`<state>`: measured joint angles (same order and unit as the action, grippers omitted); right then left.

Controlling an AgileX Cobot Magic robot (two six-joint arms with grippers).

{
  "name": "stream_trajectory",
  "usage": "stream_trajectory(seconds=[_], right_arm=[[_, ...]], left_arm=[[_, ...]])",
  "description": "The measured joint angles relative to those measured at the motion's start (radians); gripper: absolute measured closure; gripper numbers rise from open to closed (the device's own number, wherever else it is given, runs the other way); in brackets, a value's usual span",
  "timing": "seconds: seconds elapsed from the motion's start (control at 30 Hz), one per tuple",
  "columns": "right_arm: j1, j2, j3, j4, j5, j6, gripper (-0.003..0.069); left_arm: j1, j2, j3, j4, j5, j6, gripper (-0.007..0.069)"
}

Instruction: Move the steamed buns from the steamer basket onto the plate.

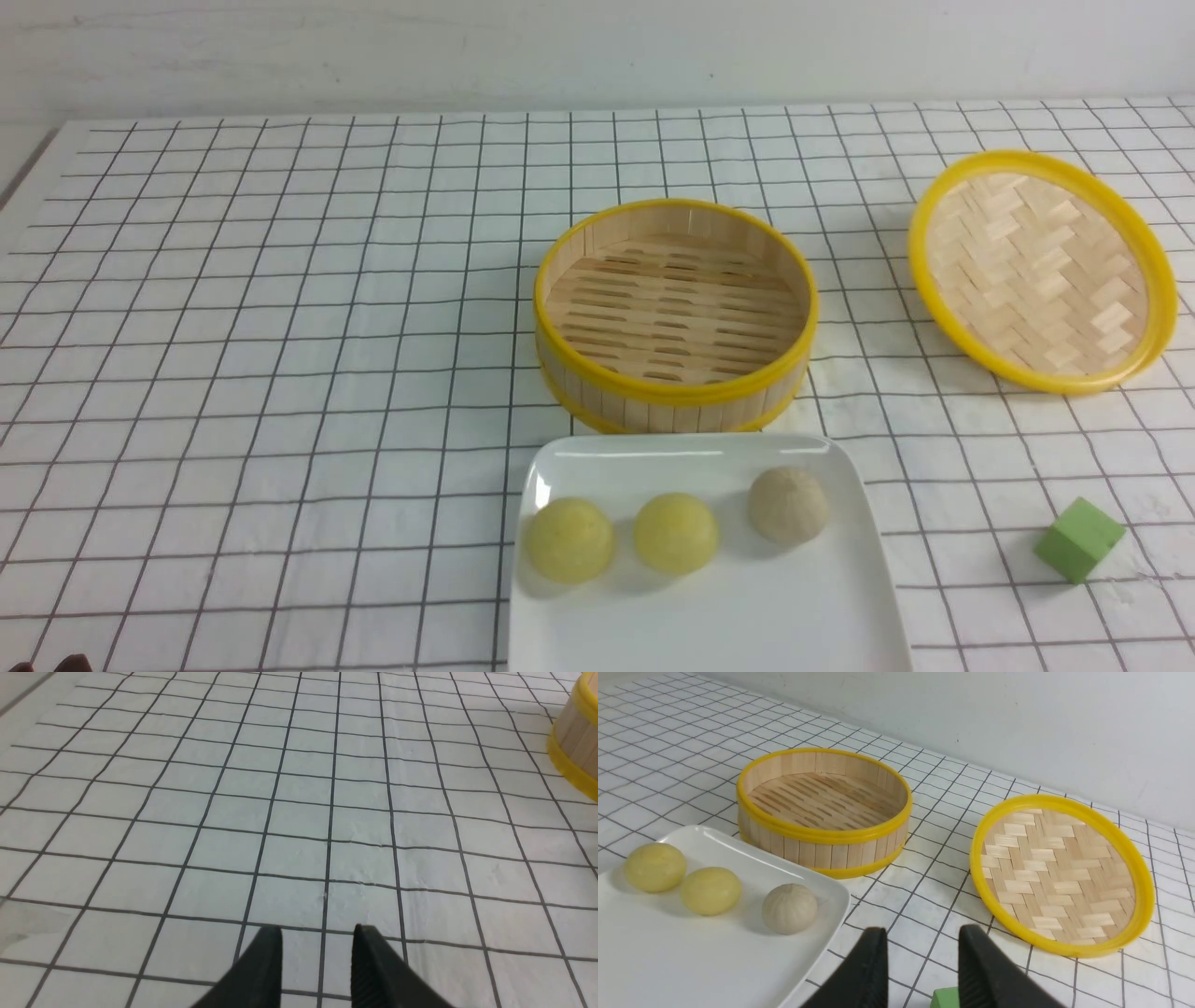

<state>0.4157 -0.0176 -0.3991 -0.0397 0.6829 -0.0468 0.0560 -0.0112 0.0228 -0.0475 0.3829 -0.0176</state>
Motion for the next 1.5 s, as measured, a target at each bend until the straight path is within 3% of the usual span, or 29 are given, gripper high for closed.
stream_trajectory(seconds=[0.13, 0.3, 0.37, 0.57, 1.0, 1.5], right_arm=[[0.000, 0.000, 0.123, -0.002, -0.095, 0.070, 0.0418], [0.000, 0.000, 0.384, -0.005, -0.388, 0.108, 0.0418], [-0.003, 0.000, 0.420, -0.003, -0.404, 0.112, 0.0418], [-0.090, 0.000, 0.424, -0.016, -0.325, 0.114, 0.0418], [-0.429, 0.002, 0.422, -0.022, -0.291, 0.174, 0.0418], [-0.560, 0.002, 0.421, 0.011, -0.289, 0.192, 0.0418]], left_arm=[[0.000, 0.000, 0.000, 0.000, 0.000, 0.000, 0.0384], [0.000, 0.000, 0.000, 0.000, 0.001, 0.000, 0.0384], [0.000, 0.000, 0.000, 0.000, 0.001, 0.000, 0.0384], [0.000, 0.000, 0.000, 0.000, 0.001, 0.000, 0.0384], [0.000, 0.000, 0.000, 0.001, 0.001, 0.000, 0.0384], [0.000, 0.000, 0.000, 0.001, 0.001, 0.000, 0.0384]])
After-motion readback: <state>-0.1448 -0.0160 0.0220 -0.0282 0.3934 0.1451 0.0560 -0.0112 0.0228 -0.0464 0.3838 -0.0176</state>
